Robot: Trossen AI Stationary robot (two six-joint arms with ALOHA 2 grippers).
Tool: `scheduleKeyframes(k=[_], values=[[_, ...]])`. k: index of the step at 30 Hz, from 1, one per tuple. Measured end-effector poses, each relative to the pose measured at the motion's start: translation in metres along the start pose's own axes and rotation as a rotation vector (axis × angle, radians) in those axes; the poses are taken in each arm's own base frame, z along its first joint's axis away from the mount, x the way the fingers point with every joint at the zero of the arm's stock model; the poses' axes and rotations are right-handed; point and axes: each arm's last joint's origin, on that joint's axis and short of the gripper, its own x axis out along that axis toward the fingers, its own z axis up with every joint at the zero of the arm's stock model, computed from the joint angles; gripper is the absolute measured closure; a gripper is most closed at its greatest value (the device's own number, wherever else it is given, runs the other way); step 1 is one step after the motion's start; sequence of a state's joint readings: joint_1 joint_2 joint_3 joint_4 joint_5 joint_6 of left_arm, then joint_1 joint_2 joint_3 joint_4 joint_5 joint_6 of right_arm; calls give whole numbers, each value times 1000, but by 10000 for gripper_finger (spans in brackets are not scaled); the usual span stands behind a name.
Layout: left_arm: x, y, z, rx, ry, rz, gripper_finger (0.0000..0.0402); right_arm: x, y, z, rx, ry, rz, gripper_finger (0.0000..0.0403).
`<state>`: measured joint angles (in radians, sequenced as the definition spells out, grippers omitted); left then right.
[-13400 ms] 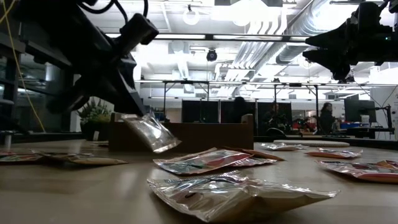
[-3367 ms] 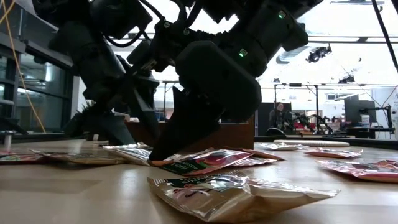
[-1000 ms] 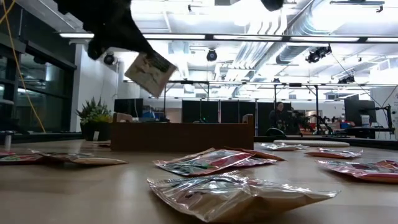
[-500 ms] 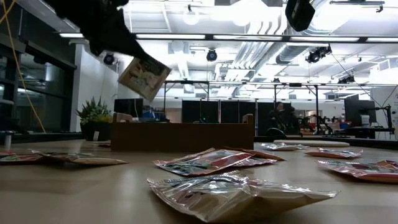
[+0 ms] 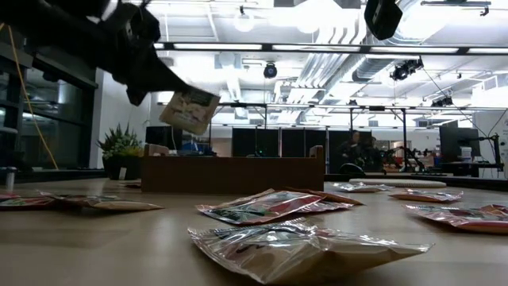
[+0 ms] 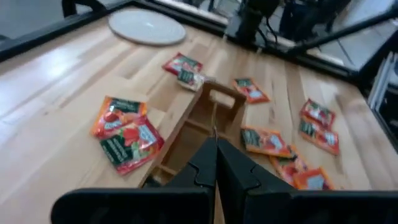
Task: Pick & Place Tea
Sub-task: Put the brown tea bag into the left section of the brown wooden organizer
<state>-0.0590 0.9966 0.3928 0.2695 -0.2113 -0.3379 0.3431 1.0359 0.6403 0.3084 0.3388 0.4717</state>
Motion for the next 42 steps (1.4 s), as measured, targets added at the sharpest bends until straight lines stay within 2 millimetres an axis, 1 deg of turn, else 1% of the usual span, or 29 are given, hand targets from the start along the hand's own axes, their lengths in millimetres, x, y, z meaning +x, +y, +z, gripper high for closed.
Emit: scheduleKeyframes(k=[5,9,12,26,34,37,42], values=[[3,20,7,3,-21,-30,401,0,0,0,1,-3,-7,402],[4,28,14,19,-61,-56,401,0,-1,0,-1,-9,-26,402],[4,32,15,16,-60,-70,401,0,-1,0,-1,-10,-30,402],[-2,44,-20,-51,-107,-81,401,0,-2,0,2,-19,-49,402],[-1,45,-23,-50,-79,-86,401,0,-2,0,0,-30,-70,402],[4,46,-29,-51,-40,-81,401,0,-2,0,1,-31,-72,402],[9,47,-31,-52,-36,-91,401,0,-2,0,19,-32,-71,402]])
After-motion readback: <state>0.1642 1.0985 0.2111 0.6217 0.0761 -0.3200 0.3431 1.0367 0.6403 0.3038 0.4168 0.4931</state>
